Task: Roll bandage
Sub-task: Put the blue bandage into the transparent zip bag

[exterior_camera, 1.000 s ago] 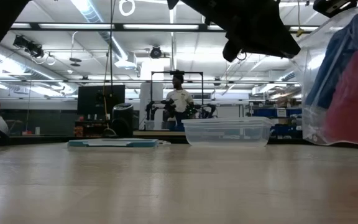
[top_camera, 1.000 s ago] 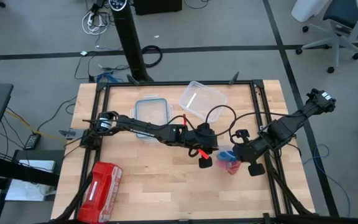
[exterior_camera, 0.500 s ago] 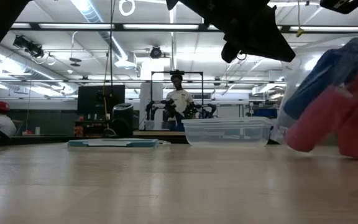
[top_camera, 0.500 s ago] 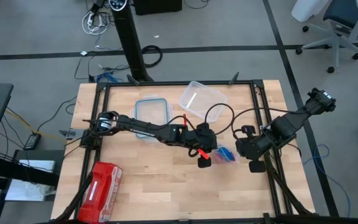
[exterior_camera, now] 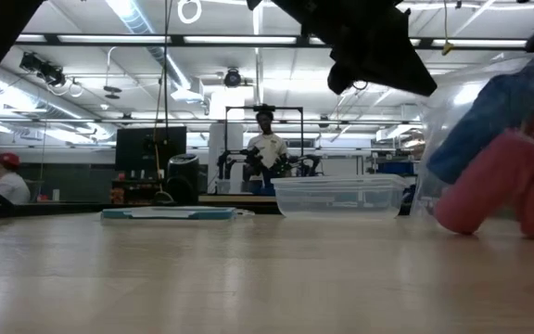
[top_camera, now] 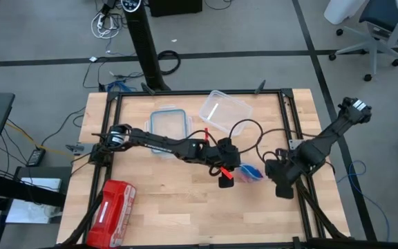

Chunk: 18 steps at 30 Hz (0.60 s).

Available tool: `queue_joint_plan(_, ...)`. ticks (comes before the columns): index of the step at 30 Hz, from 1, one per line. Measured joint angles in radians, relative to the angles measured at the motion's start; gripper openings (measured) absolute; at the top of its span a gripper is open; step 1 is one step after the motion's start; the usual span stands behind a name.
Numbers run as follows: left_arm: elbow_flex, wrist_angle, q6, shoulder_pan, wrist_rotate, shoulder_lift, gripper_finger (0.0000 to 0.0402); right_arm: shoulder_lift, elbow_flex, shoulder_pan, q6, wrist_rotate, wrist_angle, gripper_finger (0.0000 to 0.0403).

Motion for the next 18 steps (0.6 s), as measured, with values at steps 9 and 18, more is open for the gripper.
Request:
queue_joint_plan(9, 0.079, -0.046, 0.028, 0.000, -0.010, 0.000, 0.0000, -0.004, -0.103, 0.128, 0.137, 0.229, 0.180, 0.0093)
queue_joint_plan(18, 0.082, -0.075, 0.025, 0.000, -0.021, 0.000, 0.0000, -0.004, -0.213, 0.252, 0.289, 0.377, 0.323, 0.0092)
